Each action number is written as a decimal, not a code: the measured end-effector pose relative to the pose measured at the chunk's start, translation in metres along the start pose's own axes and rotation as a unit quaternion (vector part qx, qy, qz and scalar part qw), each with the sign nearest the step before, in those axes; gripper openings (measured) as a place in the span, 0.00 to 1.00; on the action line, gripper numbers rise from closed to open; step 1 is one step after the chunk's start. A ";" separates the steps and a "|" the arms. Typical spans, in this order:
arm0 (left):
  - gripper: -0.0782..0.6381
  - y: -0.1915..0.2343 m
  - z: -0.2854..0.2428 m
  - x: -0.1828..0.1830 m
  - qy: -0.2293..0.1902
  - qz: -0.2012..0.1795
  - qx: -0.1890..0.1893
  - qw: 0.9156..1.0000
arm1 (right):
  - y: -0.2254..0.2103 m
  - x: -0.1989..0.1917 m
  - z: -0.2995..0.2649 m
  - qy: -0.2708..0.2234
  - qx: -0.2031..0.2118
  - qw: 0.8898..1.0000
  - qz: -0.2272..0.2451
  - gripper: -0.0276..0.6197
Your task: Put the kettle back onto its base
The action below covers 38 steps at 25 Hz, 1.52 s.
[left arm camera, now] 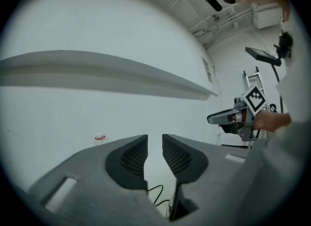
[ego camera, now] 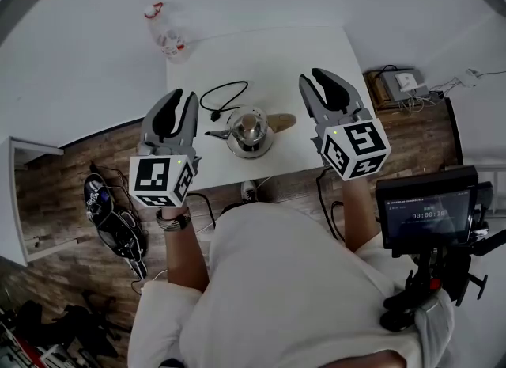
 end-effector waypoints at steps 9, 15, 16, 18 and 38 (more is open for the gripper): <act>0.14 -0.001 0.001 0.029 -0.042 -0.016 0.001 0.999 | 0.002 0.028 0.005 -0.039 -0.004 0.999 0.015 0.08; 0.12 -0.004 -0.001 0.030 -0.045 -0.033 0.001 0.998 | 0.001 0.030 0.002 -0.042 -0.015 0.999 0.028 0.05; 0.12 -0.004 -0.001 0.030 -0.046 -0.031 0.000 0.998 | 0.001 0.029 0.002 -0.041 -0.016 0.999 0.030 0.04; 0.12 -0.004 -0.001 0.028 -0.047 -0.028 0.001 0.999 | 0.000 0.029 0.001 -0.037 -0.019 0.998 0.037 0.04; 0.12 -0.003 -0.005 0.020 -0.036 -0.022 -0.001 0.999 | 0.000 0.022 -0.001 -0.027 -0.017 0.999 0.026 0.04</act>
Point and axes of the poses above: the fingertips, and each gripper's own axes: z backward along the fingers, y to its left, x out of its top, the point moved 5 cm from there along z, backward along the fingers, and after that the axes turned 2 degrees about -z, right-handed, at the moved point
